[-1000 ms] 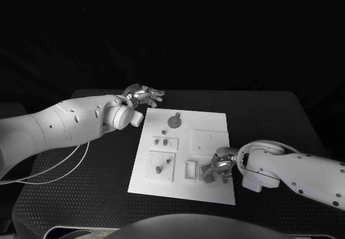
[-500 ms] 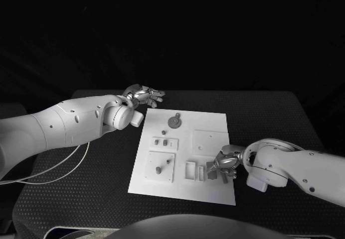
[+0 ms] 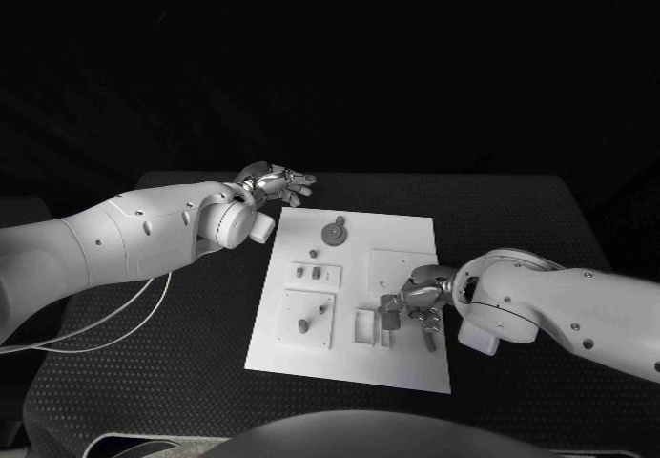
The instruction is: Assemble the parts on the task board
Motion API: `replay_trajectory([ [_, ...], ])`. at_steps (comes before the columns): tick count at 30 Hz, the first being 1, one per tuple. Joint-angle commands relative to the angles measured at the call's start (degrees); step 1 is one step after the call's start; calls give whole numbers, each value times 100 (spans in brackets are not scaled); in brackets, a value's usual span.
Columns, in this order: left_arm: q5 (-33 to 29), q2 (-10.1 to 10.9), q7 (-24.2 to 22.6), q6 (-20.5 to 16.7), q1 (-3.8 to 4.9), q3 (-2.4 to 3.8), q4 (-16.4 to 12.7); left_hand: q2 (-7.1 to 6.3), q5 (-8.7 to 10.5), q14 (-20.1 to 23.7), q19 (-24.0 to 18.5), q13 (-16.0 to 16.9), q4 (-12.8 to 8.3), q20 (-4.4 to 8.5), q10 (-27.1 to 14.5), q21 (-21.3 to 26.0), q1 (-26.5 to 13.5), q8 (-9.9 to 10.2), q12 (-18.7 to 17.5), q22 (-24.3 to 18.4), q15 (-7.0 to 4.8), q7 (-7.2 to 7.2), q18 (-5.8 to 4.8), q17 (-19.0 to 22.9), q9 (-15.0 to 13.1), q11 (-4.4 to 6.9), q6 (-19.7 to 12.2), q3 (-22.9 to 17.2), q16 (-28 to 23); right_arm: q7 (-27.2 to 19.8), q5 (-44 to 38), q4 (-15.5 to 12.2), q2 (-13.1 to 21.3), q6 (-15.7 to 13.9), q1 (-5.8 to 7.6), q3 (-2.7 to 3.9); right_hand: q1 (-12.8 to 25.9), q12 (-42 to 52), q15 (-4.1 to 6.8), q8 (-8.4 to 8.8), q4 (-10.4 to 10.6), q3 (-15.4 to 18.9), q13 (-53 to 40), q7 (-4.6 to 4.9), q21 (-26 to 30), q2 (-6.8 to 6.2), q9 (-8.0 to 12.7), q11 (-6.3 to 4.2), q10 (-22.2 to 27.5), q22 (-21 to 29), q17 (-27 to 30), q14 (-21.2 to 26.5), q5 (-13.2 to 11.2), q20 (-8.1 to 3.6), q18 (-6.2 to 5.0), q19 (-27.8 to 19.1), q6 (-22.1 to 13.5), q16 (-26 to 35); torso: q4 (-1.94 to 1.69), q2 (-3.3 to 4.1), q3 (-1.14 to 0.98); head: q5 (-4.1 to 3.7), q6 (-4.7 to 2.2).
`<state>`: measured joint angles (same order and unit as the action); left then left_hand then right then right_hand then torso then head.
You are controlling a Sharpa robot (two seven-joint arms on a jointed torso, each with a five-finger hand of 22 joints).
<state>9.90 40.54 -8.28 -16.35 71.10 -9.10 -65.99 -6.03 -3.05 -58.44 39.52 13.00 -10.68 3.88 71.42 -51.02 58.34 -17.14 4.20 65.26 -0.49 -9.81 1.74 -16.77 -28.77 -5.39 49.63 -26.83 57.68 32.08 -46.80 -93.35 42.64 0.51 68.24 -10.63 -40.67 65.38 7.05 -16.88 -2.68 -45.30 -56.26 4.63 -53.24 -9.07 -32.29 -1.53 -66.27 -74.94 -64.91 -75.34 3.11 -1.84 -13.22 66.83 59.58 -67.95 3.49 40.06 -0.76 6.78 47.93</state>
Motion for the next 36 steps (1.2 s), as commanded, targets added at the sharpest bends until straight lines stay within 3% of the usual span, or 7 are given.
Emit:
replay_trajectory([
  [1,4,-16,-7,54,5,2,-14,15,-2,3,-39,5,35,207,-14,20,-38,-34,1,9,15,16,-11,-5,6,-10,-36,-5,-33,173,319,81,-131,249,21,-8,127,-34,47,23,77,-76,-11,2,-33,-30,8,-19,-50,-75,-12,4,-29,-8,-178,-32,76,28,3,-3,2,15,18],
  [3,4,-24,-3,64,5,2,-18,15,-2,3,-39,5,35,207,-14,21,-37,-34,1,10,15,17,-11,-6,6,-10,-36,-6,-34,185,371,110,-200,299,28,-45,162,-37,49,22,96,-100,-14,-1,-39,-36,9,-21,-56,-76,-15,4,-30,-10,-178,-32,84,27,4,-2,6,14,23],
  [6,4,-40,-2,67,6,2,-13,14,-3,3,-39,5,35,207,-14,21,-36,-35,1,10,15,17,-11,-6,7,-10,-36,-6,-34,187,421,150,-311,334,55,-237,261,-46,48,25,139,-107,-19,0,-48,-68,13,-21,-59,-78,-18,6,-32,-8,-178,-38,88,25,2,-1,9,16,35],
  [11,4,-50,3,69,6,2,-14,14,-3,3,-39,5,35,207,-14,21,-34,-36,1,12,15,17,-11,-7,7,-10,-36,-7,-34,190,474,292,-489,374,55,-358,357,-56,46,28,172,-110,-26,0,-60,-102,16,-20,-58,-80,-22,10,-32,-8,-178,-43,89,24,-7,4,-3,12,47],
  [17,4,-52,5,68,6,2,-13,13,-3,3,-39,6,35,207,-14,21,-33,-37,1,13,15,17,-11,-9,8,-11,-36,-8,-35,192,336,389,-583,436,54,-358,413,-61,46,30,187,-106,-32,0,-67,-122,17,-20,-59,-80,-24,11,-32,-10,-178,-48,89,23,-6,7,-5,18,58],
  [26,4,-53,8,74,6,2,-13,13,-2,3,-39,6,38,206,-15,22,-35,-38,2,16,15,16,-11,-11,10,-11,-36,-8,-36,118,163,451,-654,155,53,-358,456,-64,47,27,205,-106,-38,-1,-72,-119,17,-22,-62,-79,-25,12,-32,-12,-178,-50,96,24,8,5,-13,39,59],
  [36,4,-50,16,73,7,2,-19,11,-2,3,-39,6,42,206,-15,23,-37,-39,2,19,16,16,-12,-13,12,-11,-38,-8,-37,116,147,571,-759,276,25,-358,486,-62,50,22,218,-107,-44,-6,-77,-123,15,-26,-73,-77,-26,11,-32,-15,-178,-47,107,24,4,8,-10,54,63],
])
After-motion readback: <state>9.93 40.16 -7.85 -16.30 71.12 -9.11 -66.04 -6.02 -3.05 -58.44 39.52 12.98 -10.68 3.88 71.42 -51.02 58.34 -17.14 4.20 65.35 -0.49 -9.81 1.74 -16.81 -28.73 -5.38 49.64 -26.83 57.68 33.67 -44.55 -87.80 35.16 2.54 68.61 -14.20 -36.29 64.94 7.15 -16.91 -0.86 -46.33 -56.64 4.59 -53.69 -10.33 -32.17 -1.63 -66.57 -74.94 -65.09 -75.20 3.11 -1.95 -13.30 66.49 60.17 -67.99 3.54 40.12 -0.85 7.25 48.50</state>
